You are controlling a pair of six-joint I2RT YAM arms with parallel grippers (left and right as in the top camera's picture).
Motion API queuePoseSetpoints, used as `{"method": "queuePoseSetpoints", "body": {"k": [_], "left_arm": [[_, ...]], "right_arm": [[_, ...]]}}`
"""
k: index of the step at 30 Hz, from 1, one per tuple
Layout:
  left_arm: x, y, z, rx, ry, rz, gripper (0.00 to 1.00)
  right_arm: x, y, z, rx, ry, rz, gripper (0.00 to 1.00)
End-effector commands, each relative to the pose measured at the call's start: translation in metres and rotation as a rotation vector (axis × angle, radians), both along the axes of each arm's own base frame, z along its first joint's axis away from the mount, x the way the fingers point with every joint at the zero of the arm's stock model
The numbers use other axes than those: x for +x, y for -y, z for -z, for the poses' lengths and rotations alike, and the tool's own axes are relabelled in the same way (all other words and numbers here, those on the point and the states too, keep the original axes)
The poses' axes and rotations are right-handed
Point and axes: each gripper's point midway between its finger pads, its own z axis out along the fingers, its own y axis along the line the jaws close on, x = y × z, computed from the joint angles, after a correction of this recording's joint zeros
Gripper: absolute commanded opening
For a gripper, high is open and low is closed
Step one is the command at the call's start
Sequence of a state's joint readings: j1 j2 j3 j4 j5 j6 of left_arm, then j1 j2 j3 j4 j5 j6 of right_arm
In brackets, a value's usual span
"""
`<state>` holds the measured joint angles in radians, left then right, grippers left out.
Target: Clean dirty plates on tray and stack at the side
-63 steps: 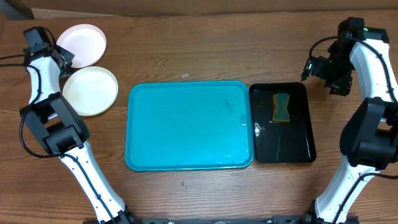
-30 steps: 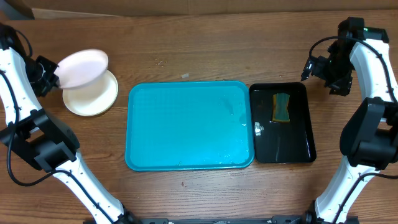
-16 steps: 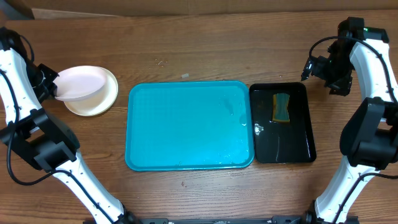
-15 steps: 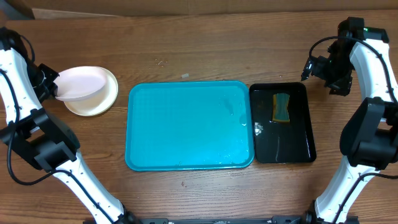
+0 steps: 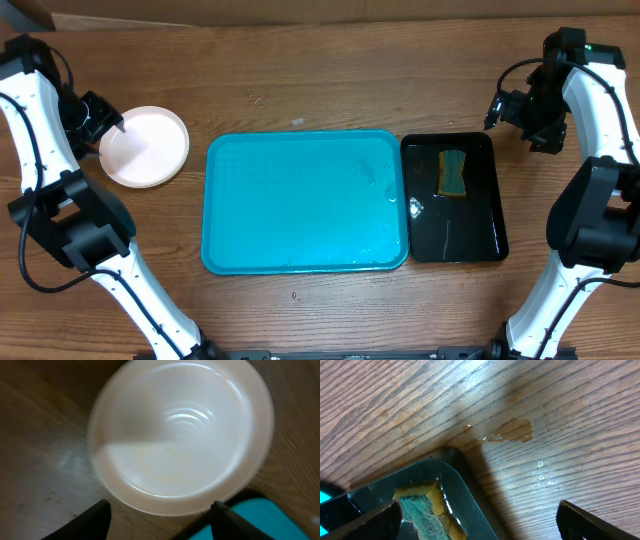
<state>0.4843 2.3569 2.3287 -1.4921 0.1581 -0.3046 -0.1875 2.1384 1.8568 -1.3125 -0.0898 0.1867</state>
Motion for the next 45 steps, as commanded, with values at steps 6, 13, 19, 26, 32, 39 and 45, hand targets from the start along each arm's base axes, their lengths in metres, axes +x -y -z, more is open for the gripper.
{"method": "queuePoseSetpoints", "body": {"k": [6,13,19,26,32,39,45], "left_arm": [[0.027,0.070,-0.021,-0.254,0.194,0.264,1.00],[0.032,0.089,-0.020,-0.255,0.187,0.307,1.00],[0.033,0.096,-0.020,-0.256,0.186,0.321,1.00],[0.033,0.096,-0.020,-0.256,0.186,0.321,1.00],[0.033,0.096,-0.020,-0.256,0.186,0.321,1.00],[0.033,0.096,-0.020,-0.256,0.186,0.321,1.00],[0.033,0.096,-0.020,-0.256,0.186,0.321,1.00]], "right_arm": [[0.005,0.000,-0.018,-0.009,0.052,0.003,1.00],[0.005,0.000,-0.018,-0.009,0.052,0.003,1.00],[0.005,0.000,-0.018,-0.009,0.052,0.003,1.00],[0.005,0.000,-0.017,-0.009,0.049,0.002,1.00],[0.006,-0.011,-0.054,-0.023,0.138,-0.024,1.00],[-0.014,-0.066,-0.204,-0.060,0.555,-0.147,1.00],[-0.091,-0.112,-0.345,-0.089,1.005,-0.289,1.00]]}}
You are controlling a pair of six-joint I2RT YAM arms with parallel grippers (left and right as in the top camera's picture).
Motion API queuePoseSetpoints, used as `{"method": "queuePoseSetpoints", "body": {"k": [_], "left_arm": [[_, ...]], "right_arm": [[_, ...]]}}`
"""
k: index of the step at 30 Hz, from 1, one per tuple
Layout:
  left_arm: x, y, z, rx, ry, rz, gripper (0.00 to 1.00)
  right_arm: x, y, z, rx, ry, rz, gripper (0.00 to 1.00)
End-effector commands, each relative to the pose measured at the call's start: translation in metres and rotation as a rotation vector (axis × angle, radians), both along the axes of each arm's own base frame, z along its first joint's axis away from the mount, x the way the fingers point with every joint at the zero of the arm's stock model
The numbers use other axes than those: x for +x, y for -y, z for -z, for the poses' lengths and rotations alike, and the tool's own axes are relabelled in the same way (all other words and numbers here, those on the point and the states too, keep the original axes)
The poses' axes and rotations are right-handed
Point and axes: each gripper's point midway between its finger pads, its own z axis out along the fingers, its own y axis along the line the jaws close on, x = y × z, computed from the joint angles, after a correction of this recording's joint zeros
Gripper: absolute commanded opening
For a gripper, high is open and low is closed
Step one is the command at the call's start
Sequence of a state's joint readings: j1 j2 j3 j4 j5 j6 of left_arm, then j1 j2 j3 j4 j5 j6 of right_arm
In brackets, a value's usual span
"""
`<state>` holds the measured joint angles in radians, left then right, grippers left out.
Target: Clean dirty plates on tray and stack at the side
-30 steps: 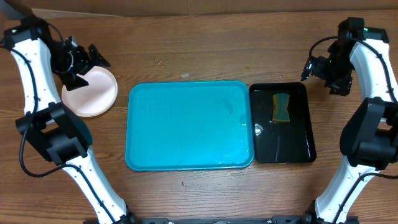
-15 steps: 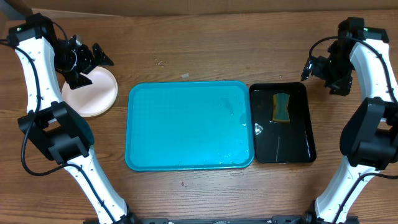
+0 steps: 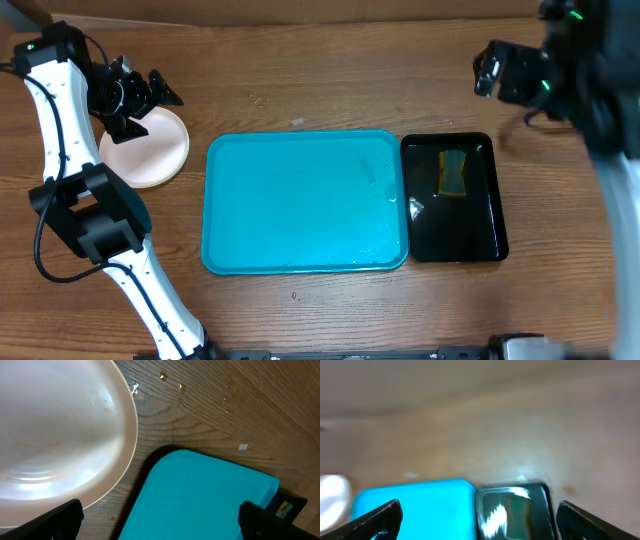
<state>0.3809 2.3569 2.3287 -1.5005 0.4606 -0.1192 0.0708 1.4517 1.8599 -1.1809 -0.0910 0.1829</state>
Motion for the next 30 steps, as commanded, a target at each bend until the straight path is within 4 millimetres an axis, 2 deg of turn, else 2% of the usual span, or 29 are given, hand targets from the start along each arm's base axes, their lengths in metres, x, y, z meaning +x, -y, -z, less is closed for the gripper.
{"method": "queuePoseSetpoints", "body": {"k": [1,4,7,10,12,15,17,19,20,25,30], "left_arm": [[0.000,0.004,-0.005,-0.010,0.021,0.026,1.00],[0.000,0.004,-0.005,-0.010,0.021,0.026,1.00],[0.000,0.004,-0.005,-0.010,0.021,0.026,1.00],[0.000,0.004,-0.005,-0.010,0.021,0.026,1.00],[0.000,0.004,-0.005,-0.010,0.021,0.026,1.00],[0.000,0.004,-0.005,-0.010,0.021,0.026,1.00],[0.000,0.004,-0.005,-0.010,0.021,0.026,1.00],[0.000,0.004,-0.005,-0.010,0.021,0.026,1.00],[0.000,0.004,-0.005,-0.010,0.021,0.026,1.00],[0.000,0.004,-0.005,-0.010,0.021,0.026,1.00],[0.000,0.004,-0.005,-0.010,0.021,0.026,1.00]], "right_arm": [[-0.061,-0.006,-0.081,-0.038,0.266,-0.029,1.00],[-0.105,-0.004,-0.118,-0.018,0.413,-0.035,1.00],[-0.150,0.004,-0.132,-0.006,0.504,-0.032,1.00],[-0.179,0.021,-0.131,-0.029,0.580,0.036,1.00],[-0.190,0.031,-0.128,-0.055,0.650,0.074,1.00],[-0.198,0.031,-0.121,-0.100,0.797,0.053,1.00],[-0.197,0.027,-0.109,-0.125,0.895,0.030,1.00],[-0.191,0.020,-0.087,-0.131,0.993,-0.004,1.00],[-0.185,0.015,-0.068,-0.128,1.054,-0.032,1.00],[-0.173,0.004,-0.018,-0.126,1.147,-0.101,1.00],[-0.168,0.004,0.032,-0.119,1.164,-0.099,1.00]]}}
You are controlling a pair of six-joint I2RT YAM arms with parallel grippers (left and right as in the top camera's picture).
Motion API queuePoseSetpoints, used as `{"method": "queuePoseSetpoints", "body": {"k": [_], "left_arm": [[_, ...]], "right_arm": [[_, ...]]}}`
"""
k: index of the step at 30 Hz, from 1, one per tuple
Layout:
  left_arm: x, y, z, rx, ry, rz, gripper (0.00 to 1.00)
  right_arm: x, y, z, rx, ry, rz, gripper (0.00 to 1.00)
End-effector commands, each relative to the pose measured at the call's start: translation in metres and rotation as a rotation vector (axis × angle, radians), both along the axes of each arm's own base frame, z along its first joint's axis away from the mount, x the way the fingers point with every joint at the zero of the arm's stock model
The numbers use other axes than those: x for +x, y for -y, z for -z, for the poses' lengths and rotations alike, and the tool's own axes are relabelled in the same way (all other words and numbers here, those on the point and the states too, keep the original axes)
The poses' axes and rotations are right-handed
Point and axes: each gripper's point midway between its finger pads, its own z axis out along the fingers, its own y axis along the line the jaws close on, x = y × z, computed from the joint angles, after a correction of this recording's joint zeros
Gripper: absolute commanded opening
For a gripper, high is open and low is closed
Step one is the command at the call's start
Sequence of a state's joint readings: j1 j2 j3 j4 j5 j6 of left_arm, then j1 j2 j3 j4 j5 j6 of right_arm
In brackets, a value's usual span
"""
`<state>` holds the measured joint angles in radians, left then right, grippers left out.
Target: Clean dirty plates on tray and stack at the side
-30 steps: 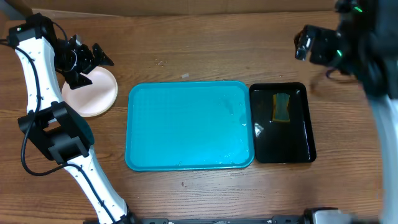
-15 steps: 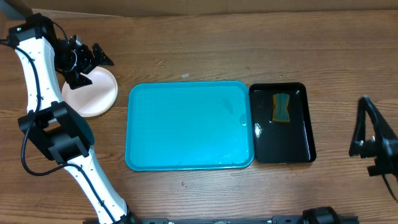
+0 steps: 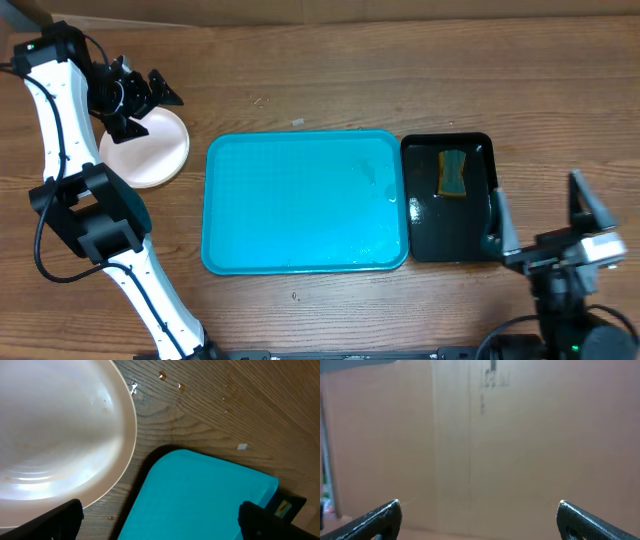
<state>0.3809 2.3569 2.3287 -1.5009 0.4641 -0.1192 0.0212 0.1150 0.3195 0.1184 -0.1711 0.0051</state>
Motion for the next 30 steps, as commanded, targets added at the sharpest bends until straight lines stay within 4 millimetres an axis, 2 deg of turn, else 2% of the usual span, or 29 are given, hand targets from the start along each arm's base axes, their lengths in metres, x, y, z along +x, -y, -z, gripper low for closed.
{"method": "queuePoseSetpoints", "body": {"k": [1,11,14,23,30], "left_arm": [[0.000,0.004,-0.004,-0.007,0.020,0.026,1.00],[0.000,0.004,-0.004,-0.007,0.020,0.026,1.00],[0.000,0.004,-0.004,-0.007,0.020,0.026,1.00],[0.000,0.003,-0.004,-0.007,0.020,0.026,1.00],[0.000,0.004,-0.004,-0.007,0.020,0.026,1.00]], "right_arm": [[-0.005,-0.005,0.016,-0.016,0.033,-0.024,1.00],[0.019,-0.005,0.089,-0.017,-0.115,-0.026,1.00],[0.026,-0.005,0.117,-0.018,-0.190,-0.026,1.00],[0.032,-0.001,0.170,-0.015,-0.392,-0.005,1.00],[0.033,0.000,0.169,-0.045,-0.379,0.012,1.00]]}}
